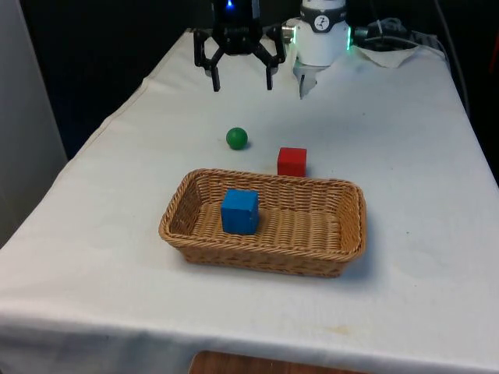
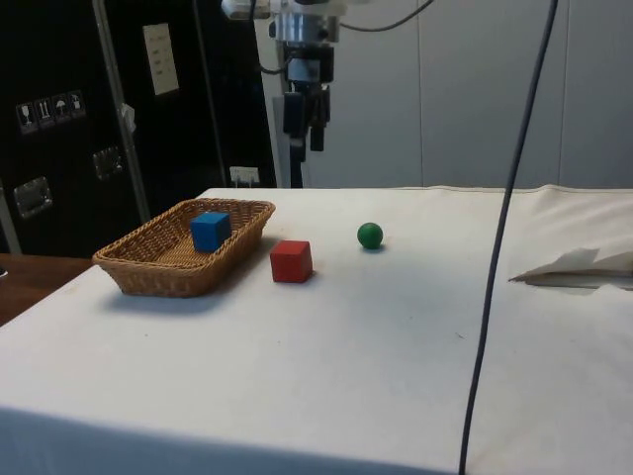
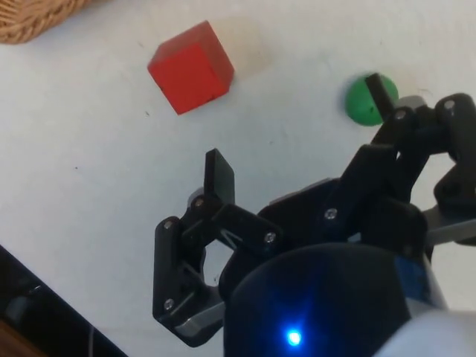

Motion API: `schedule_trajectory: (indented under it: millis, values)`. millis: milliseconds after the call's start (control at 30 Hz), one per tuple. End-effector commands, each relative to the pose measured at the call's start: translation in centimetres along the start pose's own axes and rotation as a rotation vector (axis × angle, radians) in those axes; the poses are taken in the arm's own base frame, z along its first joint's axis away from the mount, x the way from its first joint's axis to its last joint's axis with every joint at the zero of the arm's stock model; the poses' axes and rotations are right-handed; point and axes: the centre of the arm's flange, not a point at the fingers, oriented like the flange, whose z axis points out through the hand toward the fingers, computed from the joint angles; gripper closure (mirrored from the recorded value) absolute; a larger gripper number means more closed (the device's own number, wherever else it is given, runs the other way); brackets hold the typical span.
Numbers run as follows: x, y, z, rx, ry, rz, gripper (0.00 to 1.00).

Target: Place all non-red objects into the basket.

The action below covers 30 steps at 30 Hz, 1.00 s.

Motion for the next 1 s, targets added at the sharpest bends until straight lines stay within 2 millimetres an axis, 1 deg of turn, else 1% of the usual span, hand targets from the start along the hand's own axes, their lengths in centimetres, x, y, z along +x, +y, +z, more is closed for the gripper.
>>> schedule_trajectory:
  millis: [0, 33, 100, 300, 633, 667, 967]
  values:
    - [-0.4, 0.2, -0.2, -0.006, 0.010, -0.004, 0.00]
    - [-0.2, 0.0, 0.0, 0.001, 0.002, -0.002, 0.00]
    - [-1.2, 0.4, -0.1, -0.003, 0.015, -0.007, 0.00]
    - [-2.7, 1.3, 0.1, -0.007, 0.018, -0.028, 0.00]
    - [-3.6, 2.5, 0.8, -0.027, -0.003, -0.065, 0.00]
    - [-3.5, 2.4, 0.6, -0.013, -0.002, -0.057, 0.00]
    - [-4.7, 3.3, 1.9, -0.038, -0.019, -0.083, 0.00]
